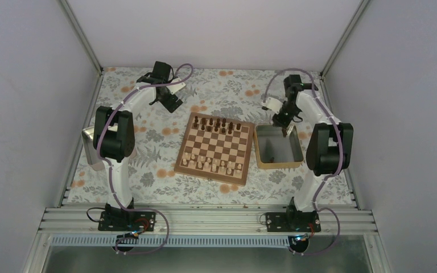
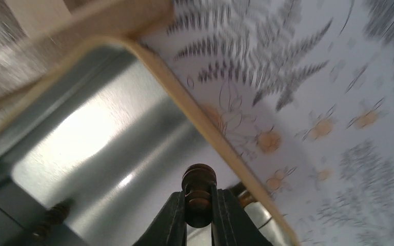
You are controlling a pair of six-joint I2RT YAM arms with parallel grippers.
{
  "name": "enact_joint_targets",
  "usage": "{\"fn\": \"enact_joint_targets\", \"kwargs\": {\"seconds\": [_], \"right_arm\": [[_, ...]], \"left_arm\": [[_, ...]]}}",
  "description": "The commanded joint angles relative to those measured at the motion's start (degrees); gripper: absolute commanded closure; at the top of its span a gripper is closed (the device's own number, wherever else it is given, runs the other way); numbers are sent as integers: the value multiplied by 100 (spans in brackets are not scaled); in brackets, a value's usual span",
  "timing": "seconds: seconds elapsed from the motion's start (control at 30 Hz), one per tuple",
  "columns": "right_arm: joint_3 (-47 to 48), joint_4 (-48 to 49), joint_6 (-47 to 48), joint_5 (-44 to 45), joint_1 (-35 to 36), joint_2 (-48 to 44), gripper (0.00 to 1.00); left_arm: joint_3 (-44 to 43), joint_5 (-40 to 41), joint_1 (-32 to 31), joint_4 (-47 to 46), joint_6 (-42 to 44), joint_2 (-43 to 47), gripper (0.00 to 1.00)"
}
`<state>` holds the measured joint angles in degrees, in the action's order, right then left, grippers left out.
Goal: Set up the chess pieces on the board
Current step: Pick up the chess piece from the storage box, then place the chess piece on the chessboard.
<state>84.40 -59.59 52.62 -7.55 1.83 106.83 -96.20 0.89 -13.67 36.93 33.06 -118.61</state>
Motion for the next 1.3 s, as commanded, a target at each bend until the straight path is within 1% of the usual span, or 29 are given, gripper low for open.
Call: {"fn": "enact_joint_targets", "kwargs": {"seconds": [0.0, 0.13, 0.27, 0.5, 0.67, 0.93, 1.27], "right_arm": [[664, -500, -42, 43, 571, -158, 94], [1356, -851, -81, 46, 1329, 47, 94], [1795, -925, -128, 123, 1950, 383, 93], [1954, -906, -167, 179, 2436, 949, 93], [1595, -781, -255, 310, 2572, 1014, 92], [1194, -552, -296, 153, 2583, 1061, 92], [1243, -407, -265, 172, 2580, 1332, 91]], "left_arm": [[22, -29, -22, -24, 54, 65, 0], [39, -27, -22, -19, 60, 92, 0], [49, -36, -22, -19, 58, 103, 0], [60, -50, -22, -17, 65, 114, 0], [67, -77, -22, -19, 67, 79, 0], [23, -89, -31, 15, 60, 33, 0], [57, -69, -31, -8, 60, 66, 0]]}}
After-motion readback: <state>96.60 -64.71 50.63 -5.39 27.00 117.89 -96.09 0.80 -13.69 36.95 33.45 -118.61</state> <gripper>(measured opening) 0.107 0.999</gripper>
